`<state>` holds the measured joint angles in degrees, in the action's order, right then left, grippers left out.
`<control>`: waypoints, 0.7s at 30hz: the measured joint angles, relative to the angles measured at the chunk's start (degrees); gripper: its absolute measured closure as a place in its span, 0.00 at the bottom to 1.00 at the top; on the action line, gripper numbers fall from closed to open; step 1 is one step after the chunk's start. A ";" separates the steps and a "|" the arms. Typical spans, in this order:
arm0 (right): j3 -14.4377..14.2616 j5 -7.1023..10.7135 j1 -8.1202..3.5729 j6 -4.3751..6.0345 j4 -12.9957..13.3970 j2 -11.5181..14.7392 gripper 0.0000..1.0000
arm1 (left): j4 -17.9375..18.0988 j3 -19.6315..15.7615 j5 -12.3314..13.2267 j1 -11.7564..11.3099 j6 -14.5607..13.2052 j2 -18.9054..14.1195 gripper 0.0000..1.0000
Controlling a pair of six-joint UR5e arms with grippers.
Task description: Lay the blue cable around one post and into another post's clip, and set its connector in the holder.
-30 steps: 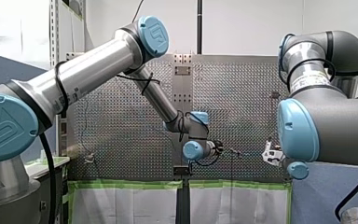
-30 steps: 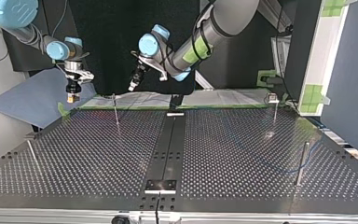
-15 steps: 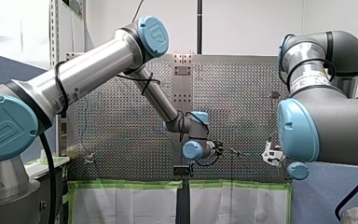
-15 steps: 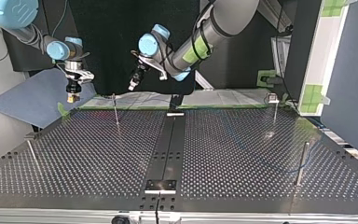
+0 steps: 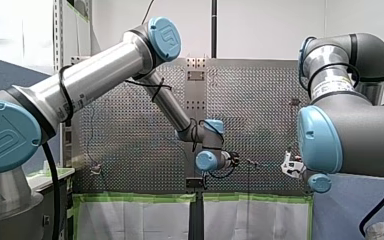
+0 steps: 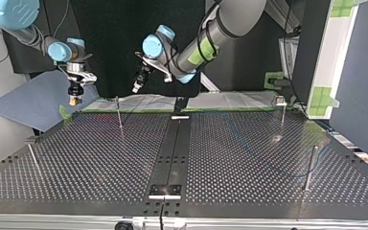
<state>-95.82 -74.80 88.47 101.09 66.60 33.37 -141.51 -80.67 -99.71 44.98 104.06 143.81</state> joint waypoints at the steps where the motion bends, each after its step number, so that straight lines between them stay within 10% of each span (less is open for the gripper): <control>1: -0.01 0.00 0.00 0.00 0.01 0.00 0.64 | 0.00 0.00 0.00 -0.01 0.00 -0.01 0.02; 21: 0.00 0.00 -0.09 0.08 0.07 -0.07 0.64 | -3.76 -3.37 -5.29 0.28 -6.18 -3.01 0.02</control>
<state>-95.82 -74.80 88.39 101.18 66.67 33.30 -145.27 -84.04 -105.00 45.26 97.88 140.80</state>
